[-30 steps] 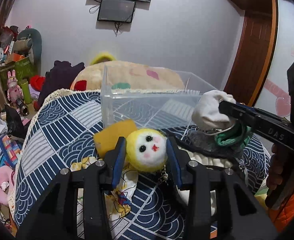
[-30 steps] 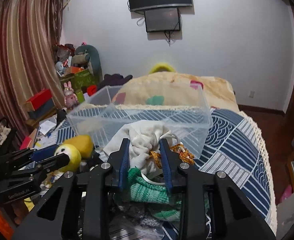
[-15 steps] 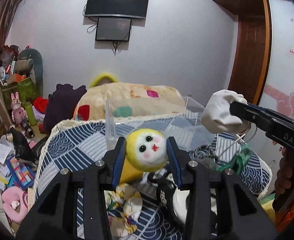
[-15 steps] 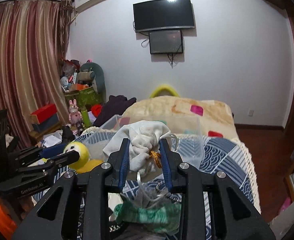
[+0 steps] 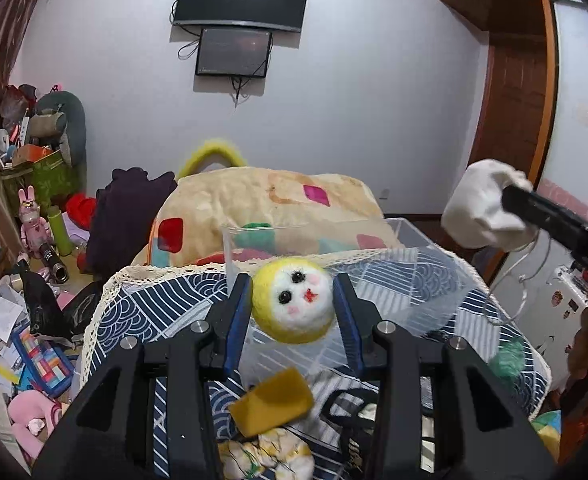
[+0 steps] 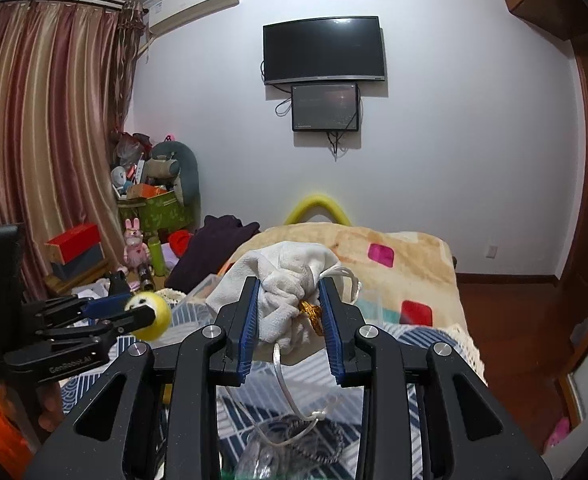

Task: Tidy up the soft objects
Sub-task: 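Carry the ball and pouch over the clear box and open both tools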

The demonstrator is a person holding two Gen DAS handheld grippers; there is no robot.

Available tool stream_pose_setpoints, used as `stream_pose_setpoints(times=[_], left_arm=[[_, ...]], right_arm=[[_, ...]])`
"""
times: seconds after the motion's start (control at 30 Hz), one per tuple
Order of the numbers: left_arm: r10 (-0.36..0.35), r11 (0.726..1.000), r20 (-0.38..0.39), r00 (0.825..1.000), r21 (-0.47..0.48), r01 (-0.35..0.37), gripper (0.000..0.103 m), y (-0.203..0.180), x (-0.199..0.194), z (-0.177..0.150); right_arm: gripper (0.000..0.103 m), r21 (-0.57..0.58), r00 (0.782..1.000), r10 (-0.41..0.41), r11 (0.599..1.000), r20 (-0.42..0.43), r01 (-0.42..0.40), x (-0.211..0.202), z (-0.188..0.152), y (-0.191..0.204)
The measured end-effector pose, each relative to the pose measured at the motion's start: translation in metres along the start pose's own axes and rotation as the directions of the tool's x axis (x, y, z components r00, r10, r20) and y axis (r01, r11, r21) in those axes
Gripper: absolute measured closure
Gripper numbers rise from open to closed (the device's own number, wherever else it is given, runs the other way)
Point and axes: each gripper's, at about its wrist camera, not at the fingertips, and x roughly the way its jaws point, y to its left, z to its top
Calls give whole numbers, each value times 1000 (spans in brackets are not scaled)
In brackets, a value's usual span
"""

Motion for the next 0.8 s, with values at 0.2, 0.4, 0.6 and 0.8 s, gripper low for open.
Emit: stream_pose_setpoints(times=[0.2,0.4,0.6,0.8], left_arm=[[-1,1000,-65,998,-11,0,62,9,24,9],[22,1000,-127,992,12,-20,62,5,51,13],[46,996,-161,986,81,-34,62,-6,68,7],[53,993,-221,974,111,-29,62,-14,85,2]], right_arm=[[76,-44,999,-18,999,-37,17,20,6,3],[76,-61,991,-23,998,-132,15,49,-1,-1],[76,-73,967,-27,997,-252,8,76,-16,-10],[76,-122,934,-18,992,-358,-28,95,-26,-12]])
